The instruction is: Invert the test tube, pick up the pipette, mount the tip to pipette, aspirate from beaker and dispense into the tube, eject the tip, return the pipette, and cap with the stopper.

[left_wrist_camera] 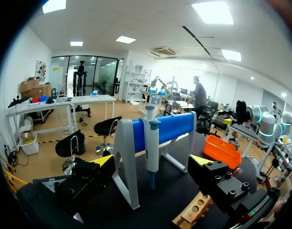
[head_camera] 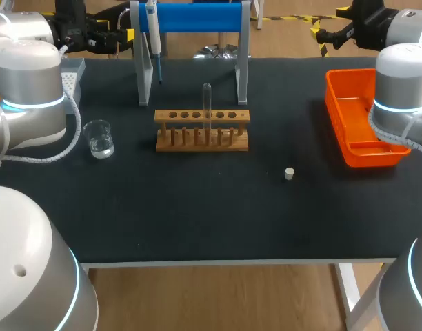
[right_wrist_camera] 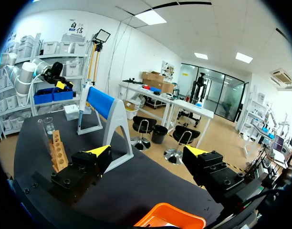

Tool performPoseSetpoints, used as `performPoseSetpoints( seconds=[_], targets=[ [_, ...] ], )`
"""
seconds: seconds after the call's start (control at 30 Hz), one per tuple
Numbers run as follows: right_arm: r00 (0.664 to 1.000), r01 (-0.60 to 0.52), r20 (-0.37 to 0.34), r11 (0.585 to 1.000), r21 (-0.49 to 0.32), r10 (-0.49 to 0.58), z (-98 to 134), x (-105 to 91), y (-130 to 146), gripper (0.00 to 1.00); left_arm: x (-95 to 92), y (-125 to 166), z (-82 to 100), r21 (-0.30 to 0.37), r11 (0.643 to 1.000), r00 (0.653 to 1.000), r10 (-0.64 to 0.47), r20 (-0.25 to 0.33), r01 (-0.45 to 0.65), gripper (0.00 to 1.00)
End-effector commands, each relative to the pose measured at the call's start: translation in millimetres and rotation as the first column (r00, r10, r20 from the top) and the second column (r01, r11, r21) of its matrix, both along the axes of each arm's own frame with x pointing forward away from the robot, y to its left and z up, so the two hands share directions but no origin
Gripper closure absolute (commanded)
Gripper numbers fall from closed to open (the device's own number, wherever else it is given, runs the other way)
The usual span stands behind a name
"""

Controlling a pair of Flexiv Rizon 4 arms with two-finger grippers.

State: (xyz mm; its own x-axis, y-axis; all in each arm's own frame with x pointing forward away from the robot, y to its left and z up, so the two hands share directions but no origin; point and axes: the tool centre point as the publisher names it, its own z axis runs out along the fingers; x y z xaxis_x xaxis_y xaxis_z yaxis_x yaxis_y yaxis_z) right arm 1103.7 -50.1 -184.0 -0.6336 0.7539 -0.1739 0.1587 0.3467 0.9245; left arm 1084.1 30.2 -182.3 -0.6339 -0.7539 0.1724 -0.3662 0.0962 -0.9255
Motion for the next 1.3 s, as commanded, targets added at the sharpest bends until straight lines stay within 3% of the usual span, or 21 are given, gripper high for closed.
performPoseSetpoints(
  seconds=[0.03, 0.57, 0.9, 1.0, 1.3],
  targets=[
    [1.000, 0.000, 0.000, 1.000, 0.001, 0.000, 0, 0.2, 0, 0.00, -0.1, 0, -0.1, -0.001, 1.000, 1.000, 0.000, 0.000, 0.000, 0.00],
    [1.000, 0.000, 0.000, 1.000, 0.001, 0.000, 0, 0.2, 0, 0.00, -0.1, 0, -0.1, -0.001, 1.000, 1.000, 0.000, 0.000, 0.000, 0.00],
    [0.995, -0.102, 0.002, 0.992, 0.074, 0.102, -4, -76.1, 26, 0.00, -0.1, 0, -0.1, -0.001, 1.000, 1.000, 0.000, 0.000, 0.000, 0.00],
    [0.988, -0.151, 0.000, 0.982, 0.109, 0.152, -10, -105.3, 43, 0.00, -0.1, 0, -0.1, -0.001, 1.000, 1.000, 0.000, 0.000, 0.000, 0.00],
    [0.966, -0.255, 0.015, 0.947, 0.197, 0.257, -31, -165.8, 82, 0.00, -0.1, 0, -0.1, -0.001, 1.000, 1.000, 0.000, 0.000, 0.000, 0.00]
  ],
)
